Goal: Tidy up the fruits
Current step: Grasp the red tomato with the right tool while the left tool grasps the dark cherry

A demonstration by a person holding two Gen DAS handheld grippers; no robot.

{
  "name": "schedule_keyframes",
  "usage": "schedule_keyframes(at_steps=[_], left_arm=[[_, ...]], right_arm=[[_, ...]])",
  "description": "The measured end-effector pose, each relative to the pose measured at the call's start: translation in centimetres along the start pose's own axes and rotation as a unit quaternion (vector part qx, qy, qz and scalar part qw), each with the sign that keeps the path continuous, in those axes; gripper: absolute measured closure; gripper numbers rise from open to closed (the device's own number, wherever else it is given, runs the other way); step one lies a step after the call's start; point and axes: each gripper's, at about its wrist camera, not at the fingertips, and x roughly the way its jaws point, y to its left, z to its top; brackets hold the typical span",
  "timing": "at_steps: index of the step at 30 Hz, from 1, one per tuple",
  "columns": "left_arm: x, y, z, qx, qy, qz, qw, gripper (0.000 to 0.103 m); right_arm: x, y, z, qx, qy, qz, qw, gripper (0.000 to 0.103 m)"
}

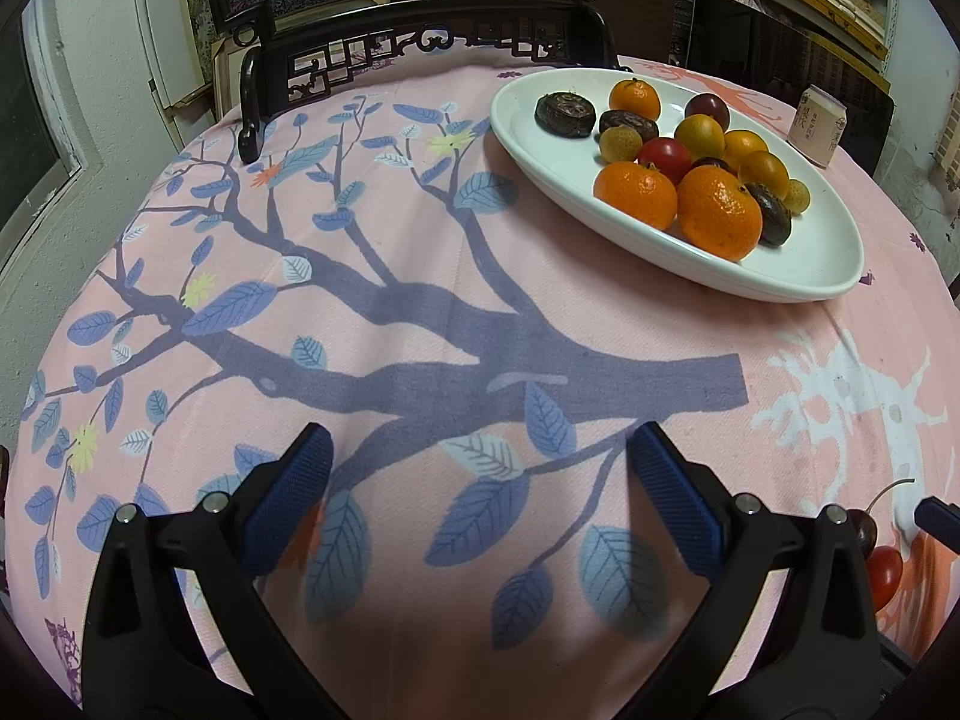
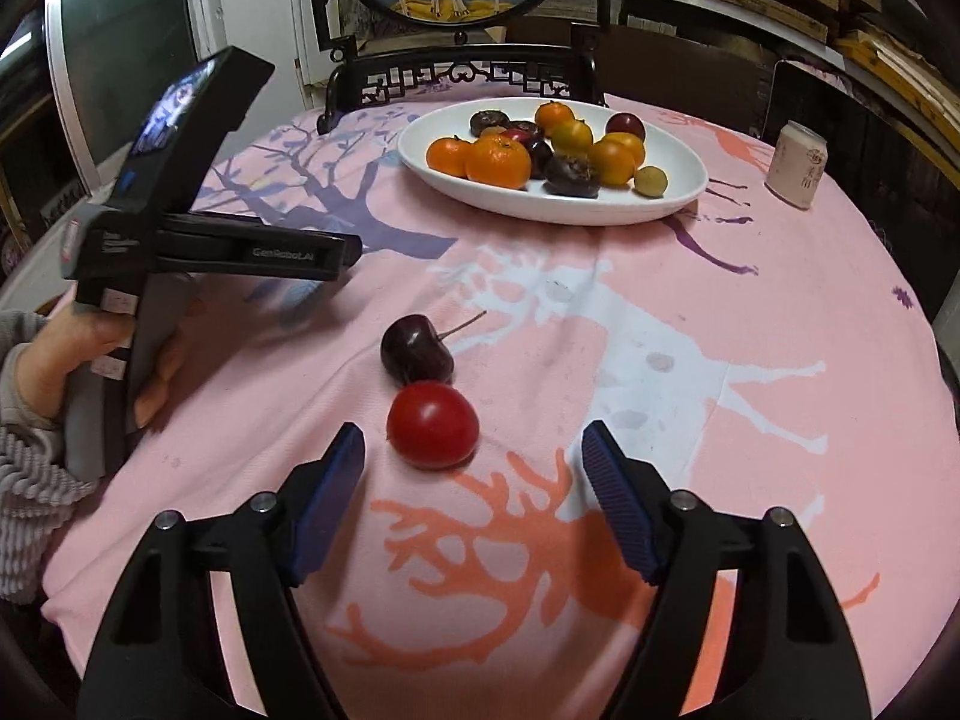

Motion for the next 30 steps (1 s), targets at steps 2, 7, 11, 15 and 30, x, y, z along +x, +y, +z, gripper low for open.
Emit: schedule_keyframes(at_steps=[2, 7, 11, 15, 30], left_arm=[[0.0, 0.0, 0.0, 0.000, 0.000, 0.000, 1.0000, 0.002], [0.0, 0.0, 0.0, 0.000, 0.000, 0.000, 1.0000, 0.002], [0.0, 0.0, 0.0, 0.000, 0.000, 0.000, 1.0000, 0.002], [-0.5, -0.4, -0.1, 0.013, -0.007, 0.001, 0.9999, 0.002], [-5.8, -10.2, -5.0, 0.256, -0.113, -0.094, 0.9556, 0.002]], right_arm=[[0.3, 0.4, 0.1, -0.008, -0.001, -0.004, 1.000, 0.029], [1.8, 1.4, 0.5, -0.032, 0.020, 0.008, 0.999, 0.063], [1.4, 0.7, 0.5, -0.013, 0.009, 0.020, 1.000, 0.071], [0.3, -2.8, 0.6, 0.063, -0.013, 0.007, 0.998, 0.071], [-2.2, -10.0, -0.3, 0.224, -0.057, 0.030, 0.972, 0.071]])
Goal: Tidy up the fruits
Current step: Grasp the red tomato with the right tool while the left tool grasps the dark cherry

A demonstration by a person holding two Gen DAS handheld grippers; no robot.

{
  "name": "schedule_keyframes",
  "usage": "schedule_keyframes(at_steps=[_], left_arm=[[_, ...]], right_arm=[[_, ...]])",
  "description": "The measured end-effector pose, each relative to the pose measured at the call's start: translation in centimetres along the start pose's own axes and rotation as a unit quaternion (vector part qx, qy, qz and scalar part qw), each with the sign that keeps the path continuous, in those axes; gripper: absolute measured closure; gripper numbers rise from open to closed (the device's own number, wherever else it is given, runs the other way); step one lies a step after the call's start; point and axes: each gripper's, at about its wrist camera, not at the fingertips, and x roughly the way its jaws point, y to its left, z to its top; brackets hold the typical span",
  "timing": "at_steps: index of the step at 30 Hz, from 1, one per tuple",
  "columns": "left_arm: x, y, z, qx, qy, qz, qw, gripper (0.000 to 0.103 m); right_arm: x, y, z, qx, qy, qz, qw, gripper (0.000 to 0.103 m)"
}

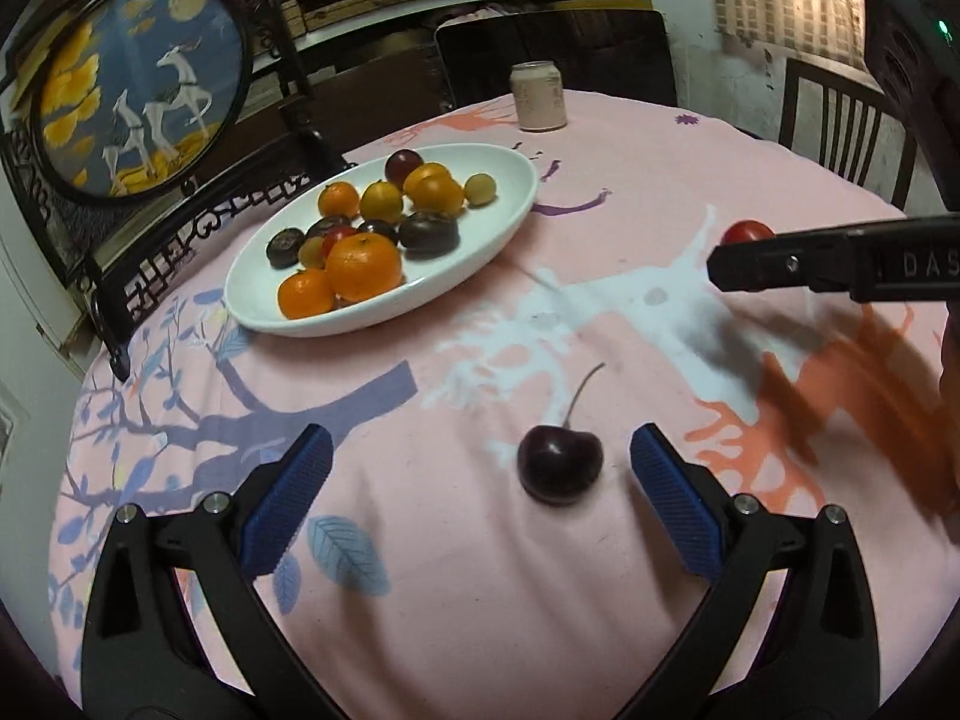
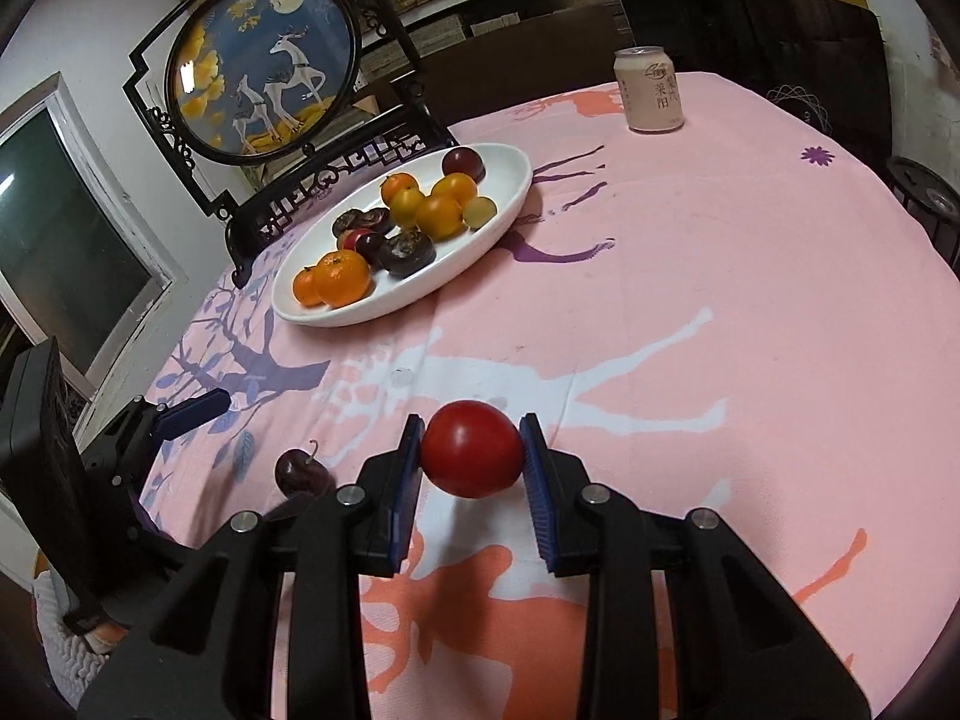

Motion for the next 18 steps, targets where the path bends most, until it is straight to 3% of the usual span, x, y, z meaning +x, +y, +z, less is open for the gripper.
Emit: schedule_keyframes(at_steps=[3, 5, 8, 10, 11, 18], left_arm=[[-0.6, 0.2, 0.0, -0.006, -0.019, -0.017, 0.9997, 0.002], [-0.9, -0.7, 0.0, 0.003, -0.025, -0.021, 0.9995, 0.009], [-0.5, -2.5, 0.2, 0.031, -0.009, -0.031, 0.9990, 0.036], [0.1, -2.9, 0.2, 0.033, 0.005, -0.047, 0.9983, 0.066], [0.3, -2.9, 0.2, 0.028, 0.012, -0.053, 0.9981, 0.070], [0.7, -1.7, 0.1, -0.010, 0.025, -0.084, 0.9961, 0.071]], right_arm=[[-0.1, 0.0, 0.1, 0.001, 0.000, 0.003, 1.000, 0.070], [-0.1, -0.1, 0.0, 0.003, 0.000, 0.003, 1.000, 0.070], [-0.3, -0.1, 0.0, 0.005, 0.000, 0.006, 1.000, 0.070], [-0.3, 0.0, 0.0, 0.005, 0.000, 0.007, 1.000, 0.070], [-0.3, 0.0, 0.0, 0.004, 0.000, 0.007, 1.000, 0.070], [-0.4, 0.0, 0.0, 0.005, -0.003, 0.009, 1.000, 0.070]])
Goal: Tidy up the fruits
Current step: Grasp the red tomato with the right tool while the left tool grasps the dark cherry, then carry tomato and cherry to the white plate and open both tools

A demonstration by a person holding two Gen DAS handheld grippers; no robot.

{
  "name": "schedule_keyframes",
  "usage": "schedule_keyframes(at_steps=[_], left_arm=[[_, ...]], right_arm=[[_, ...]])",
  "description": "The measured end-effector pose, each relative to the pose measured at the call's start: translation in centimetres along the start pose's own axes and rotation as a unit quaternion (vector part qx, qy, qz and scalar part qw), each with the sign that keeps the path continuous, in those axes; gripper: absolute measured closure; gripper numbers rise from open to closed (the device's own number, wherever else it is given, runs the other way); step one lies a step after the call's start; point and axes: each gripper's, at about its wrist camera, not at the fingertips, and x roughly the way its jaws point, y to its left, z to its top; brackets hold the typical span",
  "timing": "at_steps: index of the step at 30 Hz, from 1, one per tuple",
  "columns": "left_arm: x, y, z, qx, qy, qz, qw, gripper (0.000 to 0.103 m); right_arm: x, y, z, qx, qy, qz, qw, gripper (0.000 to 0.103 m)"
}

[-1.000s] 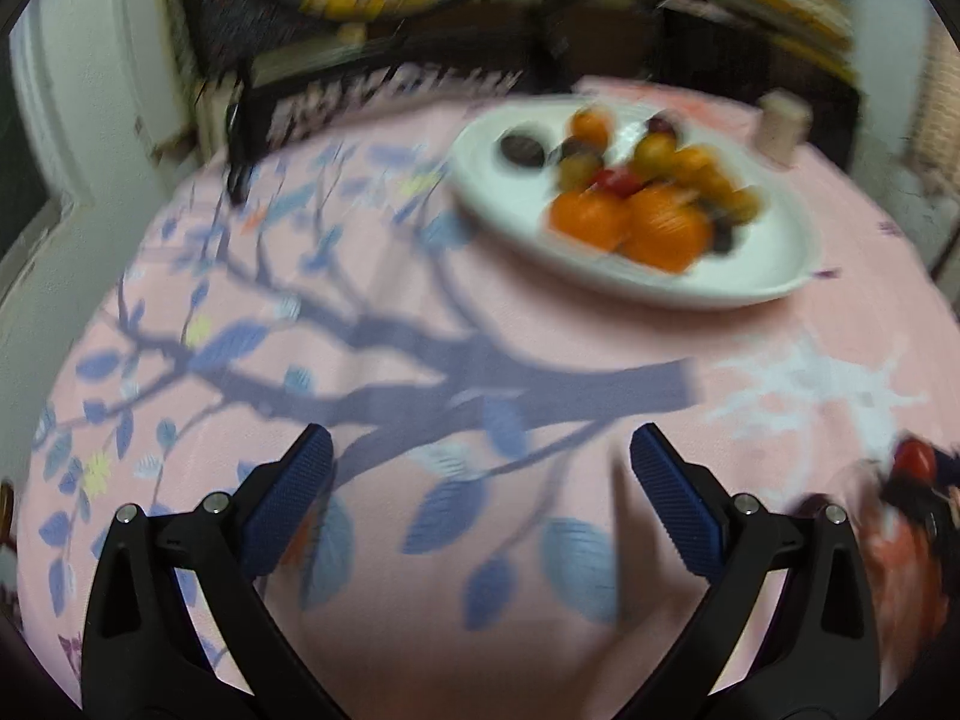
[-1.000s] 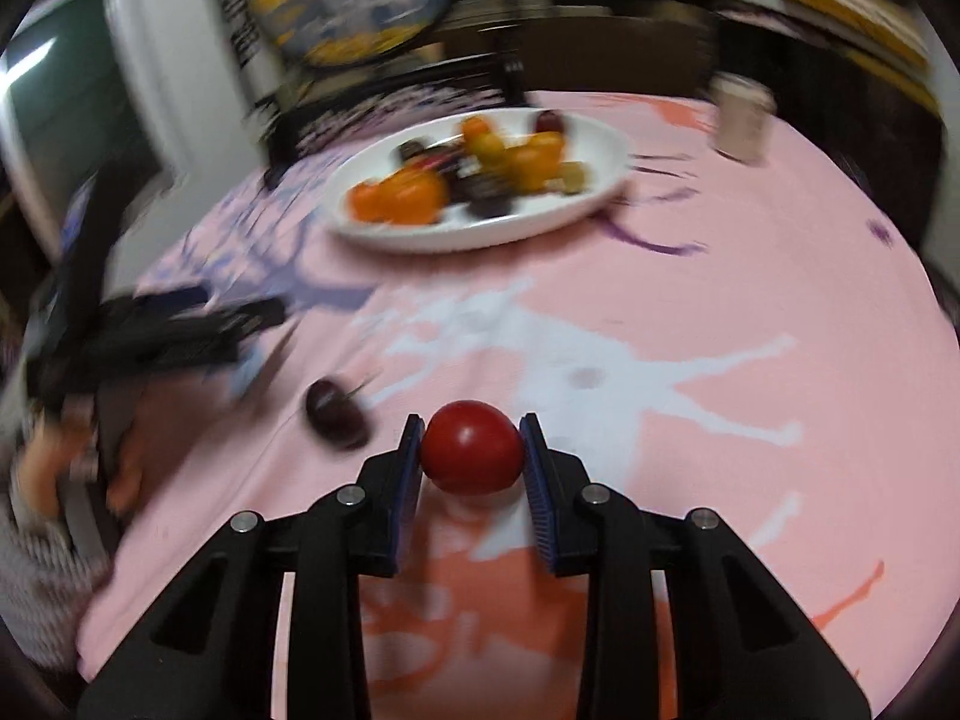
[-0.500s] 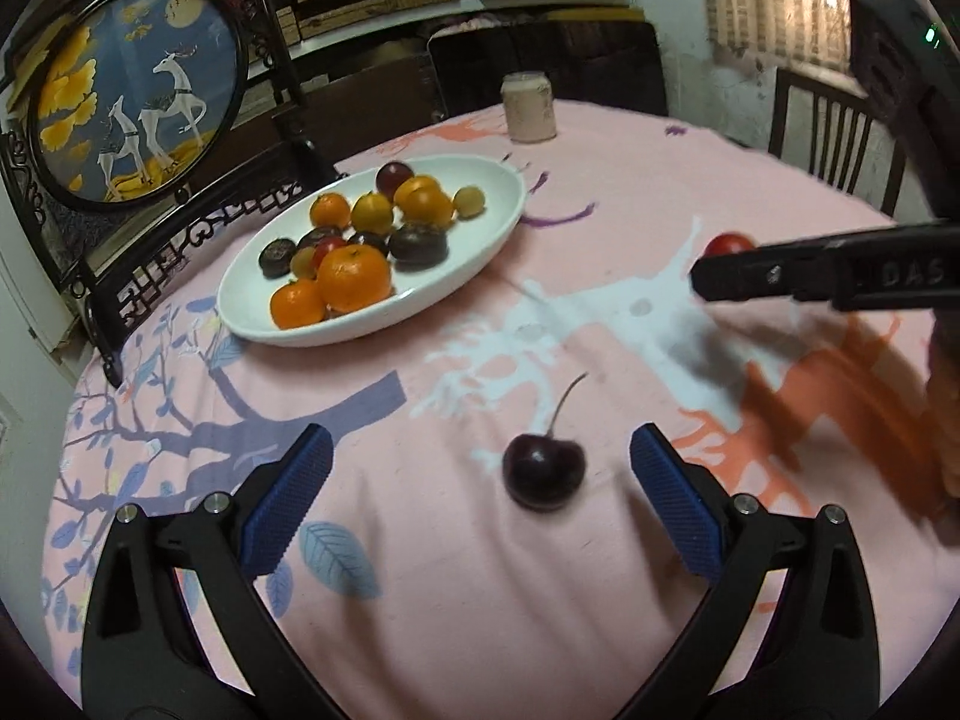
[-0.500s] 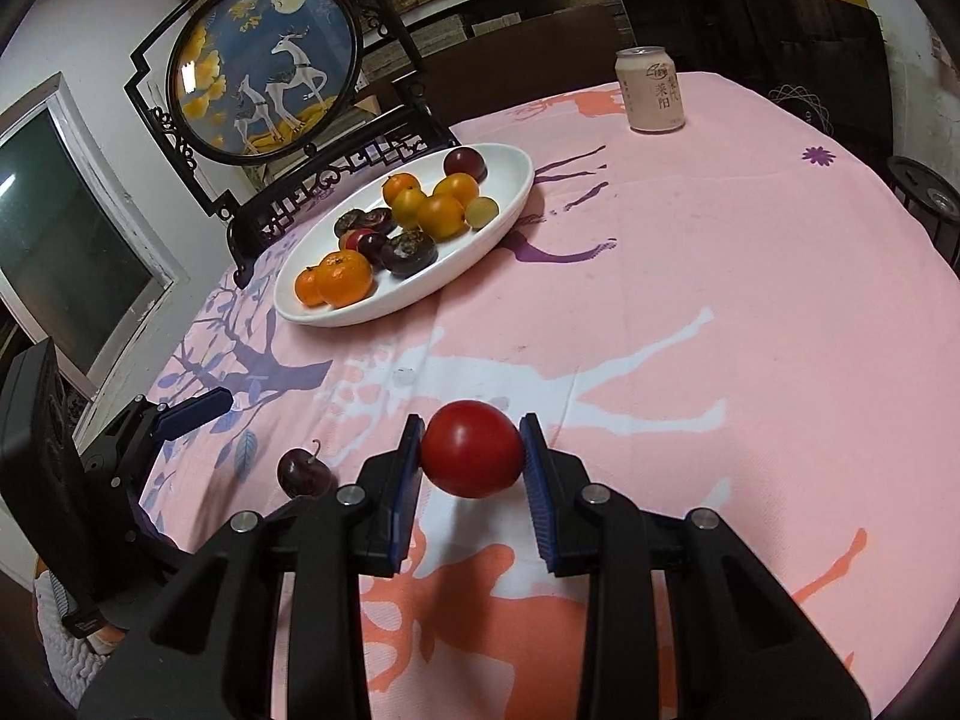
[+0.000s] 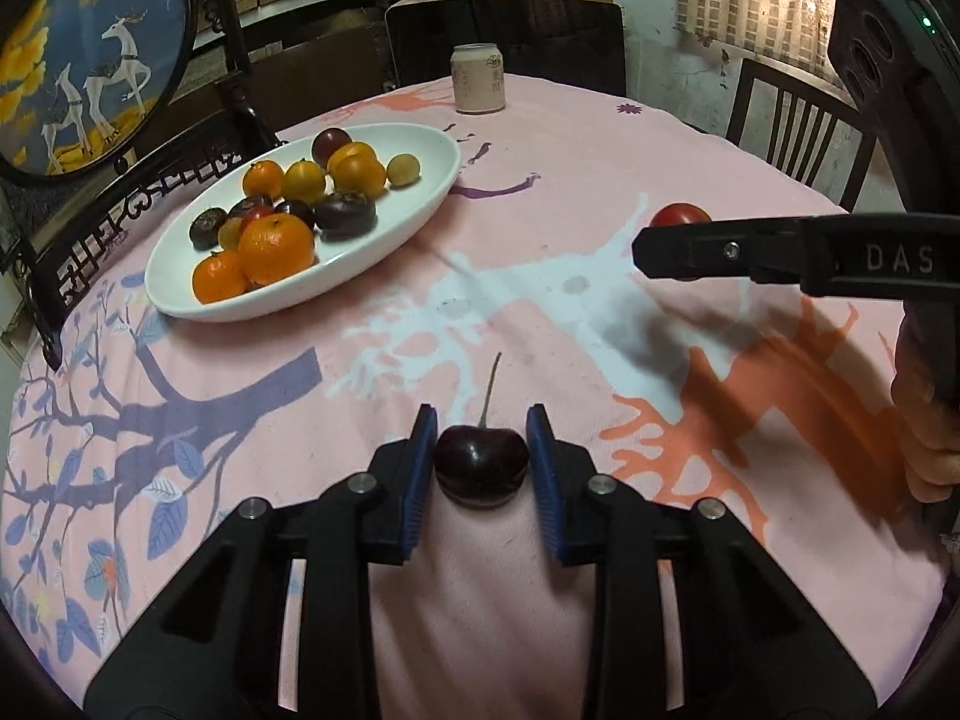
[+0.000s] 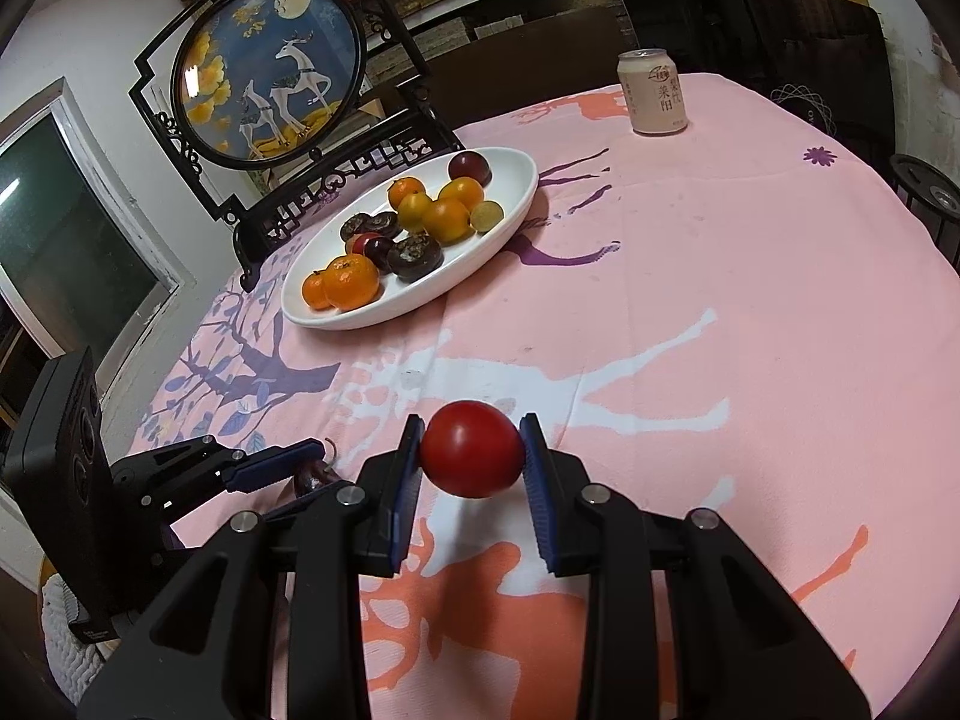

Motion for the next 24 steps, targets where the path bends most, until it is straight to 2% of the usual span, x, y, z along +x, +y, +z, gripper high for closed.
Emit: schedule_keyframes(at_steps=[4, 7, 12, 14, 18, 24], left_arm=[[0.6, 0.1, -0.2, -0.002, 0.023, 0.001, 0.9997, 0.071], [0.5, 0.4, -0.2, -0.007, 0.021, -0.001, 0.9998, 0.071], [-0.7, 1.1, 0.6, -0.012, -0.010, 0.026, 0.9995, 0.071], [-1.3, 2.9, 2.0, -0.037, -0.023, 0.024, 0.9987, 0.071], [-1.5, 7.7, 5.8, -0.100, -0.052, 0.045, 0.9926, 0.071], [1.1, 13.7, 9.0, -0.174, -0.054, 0.058, 0.9815, 0.071]], right_arm=[[0.0, 0.0, -0.1, 0.000, 0.002, -0.001, 1.000, 0.070], [0.0, 0.0, -0.1, -0.001, 0.001, 0.000, 1.000, 0.070], [-0.2, 0.0, 0.1, 0.001, -0.005, 0.004, 1.000, 0.070], [0.2, 0.3, 1.0, -0.002, 0.000, 0.013, 1.000, 0.070], [1.7, 1.9, 4.7, -0.035, 0.000, -0.008, 0.999, 0.070], [6.6, 4.0, 9.0, -0.053, 0.016, -0.015, 0.998, 0.070]])
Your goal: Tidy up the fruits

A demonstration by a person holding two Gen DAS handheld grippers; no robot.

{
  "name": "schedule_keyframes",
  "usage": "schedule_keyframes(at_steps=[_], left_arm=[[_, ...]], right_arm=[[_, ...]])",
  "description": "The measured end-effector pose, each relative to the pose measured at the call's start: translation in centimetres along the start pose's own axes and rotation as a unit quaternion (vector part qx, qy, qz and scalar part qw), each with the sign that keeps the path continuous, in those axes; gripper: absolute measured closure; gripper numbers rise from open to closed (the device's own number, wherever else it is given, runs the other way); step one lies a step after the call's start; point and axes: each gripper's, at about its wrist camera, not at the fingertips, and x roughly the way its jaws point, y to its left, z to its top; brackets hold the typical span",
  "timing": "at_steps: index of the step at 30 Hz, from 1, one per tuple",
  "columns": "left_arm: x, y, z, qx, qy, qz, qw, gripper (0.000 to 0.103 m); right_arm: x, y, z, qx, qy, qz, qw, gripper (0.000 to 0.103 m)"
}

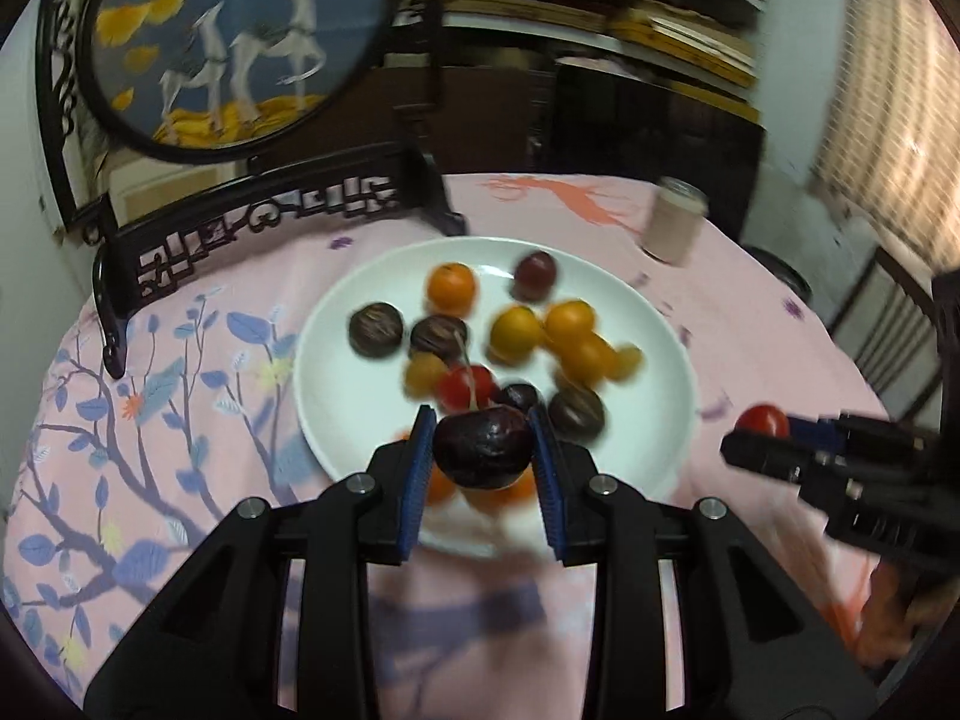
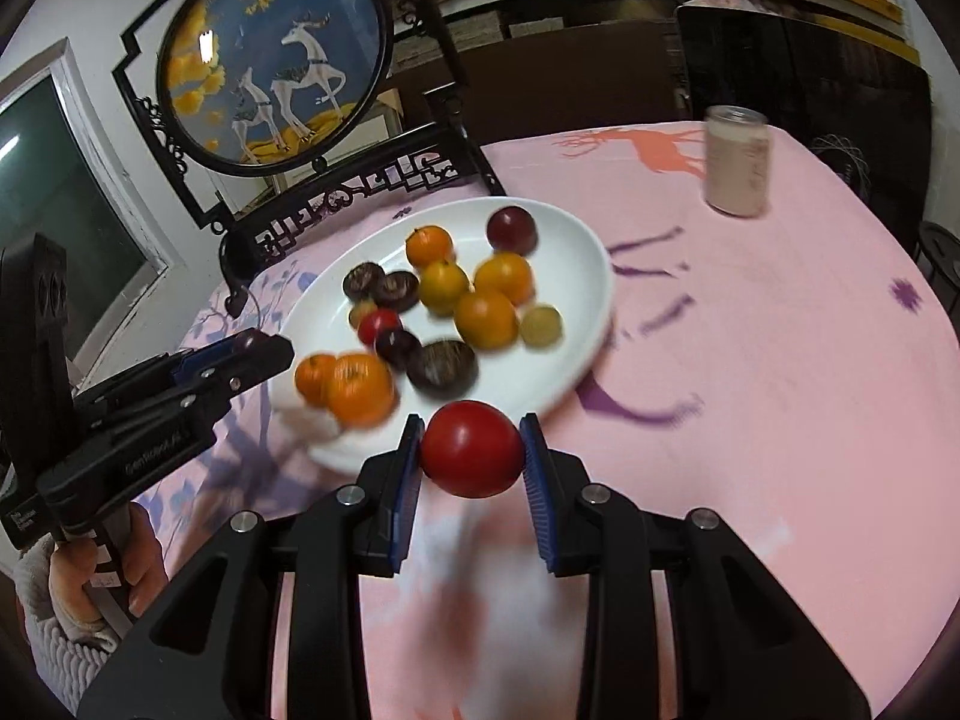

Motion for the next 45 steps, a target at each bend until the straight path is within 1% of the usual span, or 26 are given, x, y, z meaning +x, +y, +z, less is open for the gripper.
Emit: schedule_keyframes(at_steps=[1, 2, 3, 4, 5, 8, 10, 11, 12, 14, 17, 20, 21, 23, 24, 25, 26, 27, 28, 29, 30, 31, 33, 36, 40, 45], left_arm=[[0.7, 0.6, 0.4, -0.011, 0.000, -0.001, 0.9999, 0.068], [1.2, 1.1, 0.7, -0.018, 0.001, -0.002, 0.9998, 0.062], [1.8, 1.7, 0.9, -0.027, 0.003, 0.000, 0.9996, 0.037], [2.1, 2.2, 0.9, -0.033, 0.001, 0.004, 0.9994, 0.020], [2.4, 2.4, 0.9, -0.039, -0.002, 0.004, 0.9992, 0.017], [3.0, 2.6, 0.5, -0.039, 0.013, -0.006, 0.9991, 0.016], [2.7, 2.4, 0.1, -0.038, 0.009, 0.007, 0.9992, 0.007], [2.3, 2.3, -0.2, -0.038, 0.005, 0.010, 0.9992, 0.006], [1.9, 2.2, -0.5, -0.036, 0.000, 0.010, 0.9993, 0.005], [0.8, 1.9, -1.4, -0.035, -0.013, 0.013, 0.9992, 0.002], [-0.7, 1.4, -3.0, -0.050, -0.030, 0.029, 0.9979, 0.002], [-1.9, 0.8, -4.3, -0.061, -0.027, 0.038, 0.9970, 0.002], [-2.5, 0.4, -4.8, -0.056, -0.025, 0.051, 0.9968, 0.002], [-3.7, -0.2, -5.3, -0.043, -0.034, 0.084, 0.9950, 0.002], [-4.6, -0.8, -5.7, -0.034, -0.046, 0.112, 0.9920, 0.002], [-5.2, -1.2, -5.9, -0.029, -0.054, 0.136, 0.9888, 0.002], [-5.9, -1.8, -6.3, -0.018, -0.067, 0.183, 0.9807, 0.002], [-6.3, -2.2, -6.6, -0.011, -0.076, 0.208, 0.9750, 0.002], [-6.9, -2.7, -7.0, -0.004, -0.086, 0.221, 0.9714, 0.002], [-7.2, -2.9, -7.2, -0.002, -0.085, 0.209, 0.9741, 0.002], [-7.4, -3.0, -7.5, -0.003, -0.077, 0.180, 0.9807, 0.002], [-7.4, -3.1, -7.6, -0.005, -0.071, 0.165, 0.9837, 0.002], [-7.5, -3.3, -7.9, -0.004, -0.065, 0.158, 0.9852, 0.002], [-7.9, -3.8, -8.0, 0.009, -0.073, 0.158, 0.9847, 0.002], [-7.5, -3.8, -8.0, 0.002, -0.064, 0.138, 0.9884, 0.002], [-7.1, -2.9, -7.9, -0.022, -0.050, 0.132, 0.9898, 0.002]], right_arm=[[0.8, 0.3, 0.5, -0.004, 0.002, 0.001, 1.000, 0.070], [1.4, 0.5, 0.8, -0.008, 0.000, 0.001, 1.000, 0.070], [1.8, 0.6, 1.1, -0.007, -0.005, 0.002, 1.000, 0.067], [2.1, 0.4, 1.3, -0.002, -0.014, 0.000, 1.000, 0.058], [2.1, 0.1, 1.4, 0.005, -0.023, -0.007, 1.000, 0.038], [1.4, -0.7, 1.3, 0.007, -0.048, -0.004, 0.999, 0.036], [0.9, -1.2, 1.2, 0.015, -0.057, -0.002, 0.998, 0.035], [0.3, -1.5, 0.9, 0.022, -0.067, 0.006, 0.997, 0.027], [-0.2, -1.6, 0.5, 0.023, -0.078, 0.007, 0.997, 0.015], [-1.1, -1.1, -0.4, 0.009, -0.098, -0.009, 0.995, 0.007], [-2.8, 1.4, -2.1, -0.062, -0.132, -0.066, 0.987, 0.001], [-3.3, 3.0, -3.2, -0.096, -0.124, -0.098, 0.983, 0.001], [-3.4, 3.4, -3.6, -0.102, -0.113, -0.109, 0.982, 0.001], [-3.7, 3.9, -4.4, -0.106, -0.115, -0.132, 0.979, 0.001], [-3.9, 4.1, -4.9, -0.109, -0.117, -0.148, 0.976, 0.001], [-4.2, 4.4, -5.5, -0.115, -0.124, -0.176, 0.970, 0.001], [-4.5, 4.8, -6.1, -0.123, -0.141, -0.203, 0.961, 0.001], [-5.0, 5.2, -6.8, -0.130, -0.164, -0.219, 0.953, 0.001], [-5.3, 5.4, -7.1, -0.133, -0.172, -0.224, 0.950, 0.001], [-5.5, 5.5, -7.3, -0.134, -0.170, -0.219, 0.951, 0.001], [-5.6, 5.5, -7.4, -0.135, -0.159, -0.206, 0.956, 0.001], [-5.4, 5.3, -7.5, -0.130, -0.137, -0.182, 0.965, 0.001], [-5.2, 4.7, -7.8, -0.114, -0.110, -0.150, 0.976, 0.001], [-5.1, 4.7, -8.3, -0.102, -0.098, -0.104, 0.984, 0.001], [-5.4, 5.0, -8.4, -0.093, -0.099, -0.109, 0.985, 0.001], [-5.3, 4.6, -8.3, -0.084, -0.098, -0.126, 0.984, 0.001]])
